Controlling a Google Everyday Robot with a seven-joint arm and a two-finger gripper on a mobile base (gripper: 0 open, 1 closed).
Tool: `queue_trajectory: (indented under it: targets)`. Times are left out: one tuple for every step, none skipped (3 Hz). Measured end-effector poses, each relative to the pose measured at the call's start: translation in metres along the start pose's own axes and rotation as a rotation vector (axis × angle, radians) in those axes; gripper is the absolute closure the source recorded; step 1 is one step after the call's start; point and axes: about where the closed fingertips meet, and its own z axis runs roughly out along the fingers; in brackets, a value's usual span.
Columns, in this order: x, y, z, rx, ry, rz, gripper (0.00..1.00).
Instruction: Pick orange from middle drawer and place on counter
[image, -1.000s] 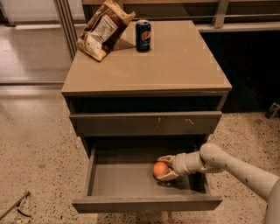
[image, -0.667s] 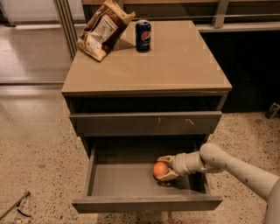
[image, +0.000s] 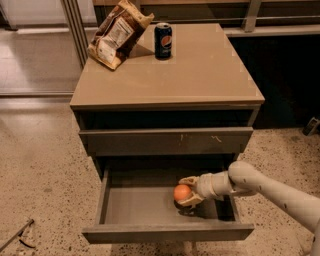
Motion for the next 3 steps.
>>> queue_trajectory:
  targets:
    - [-0.050, 0.012, -0.025, 0.006, 0.010, -0.028, 1.00]
    - [-0.112, 0.033, -0.057, 0.014, 0.051, -0.044, 1.00]
    - [-0.185, 0.060, -0.093, 0.029, 0.068, -0.018, 1.00]
